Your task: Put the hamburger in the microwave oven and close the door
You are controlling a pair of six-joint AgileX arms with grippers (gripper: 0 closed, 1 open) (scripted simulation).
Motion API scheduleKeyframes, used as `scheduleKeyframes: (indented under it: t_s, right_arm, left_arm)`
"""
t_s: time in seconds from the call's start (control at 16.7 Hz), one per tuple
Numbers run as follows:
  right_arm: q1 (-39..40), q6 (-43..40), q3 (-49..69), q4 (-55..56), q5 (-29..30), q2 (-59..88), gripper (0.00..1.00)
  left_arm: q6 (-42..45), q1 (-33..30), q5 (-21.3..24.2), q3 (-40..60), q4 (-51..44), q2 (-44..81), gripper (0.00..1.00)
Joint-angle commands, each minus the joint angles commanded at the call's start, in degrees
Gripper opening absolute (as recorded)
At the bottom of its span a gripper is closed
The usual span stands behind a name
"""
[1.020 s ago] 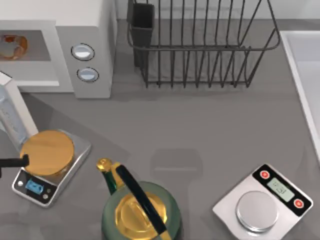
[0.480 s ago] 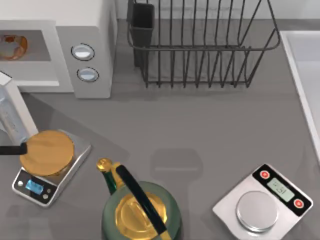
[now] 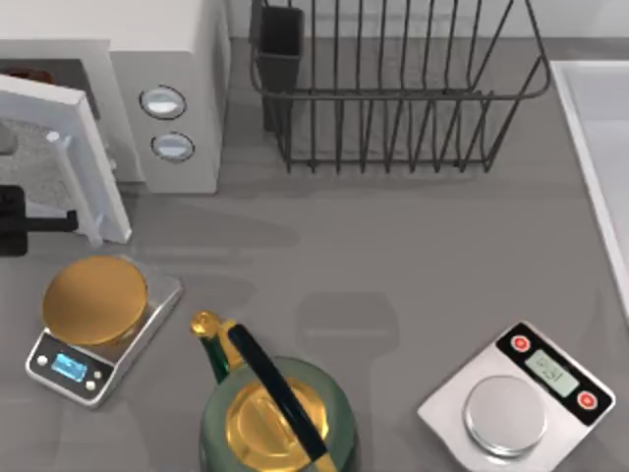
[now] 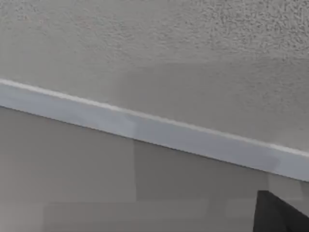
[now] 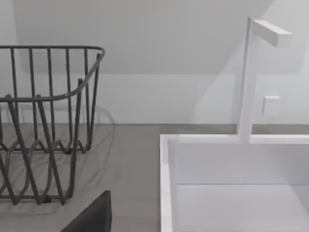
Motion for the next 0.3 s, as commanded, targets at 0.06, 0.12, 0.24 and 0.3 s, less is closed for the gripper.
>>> scheduleKeyframes:
  t_s: [0.06, 0.12, 0.24, 0.3]
  right_arm:
    - [0.00, 0.00, 0.00, 0.00, 0.00, 0.00, 1.00]
    - [0.00, 0.00, 0.00, 0.00, 0.00, 0.00, 1.00]
    - [0.00, 0.00, 0.00, 0.00, 0.00, 0.00, 1.00]
    - [0.00, 0.00, 0.00, 0.00, 0.00, 0.00, 1.00]
  left_arm:
    - [-0.54, -0.46, -0.71, 0.01, 0.83, 1.85, 0.00]
    - [-1.02, -0.80, -1.41, 0.22, 1.53, 3.18, 0.00]
    - [-1.56, -1.18, -2.31, 0.64, 2.29, 4.52, 0.00]
    - [-1.60, -1.22, -2.37, 0.63, 2.35, 4.61, 0.00]
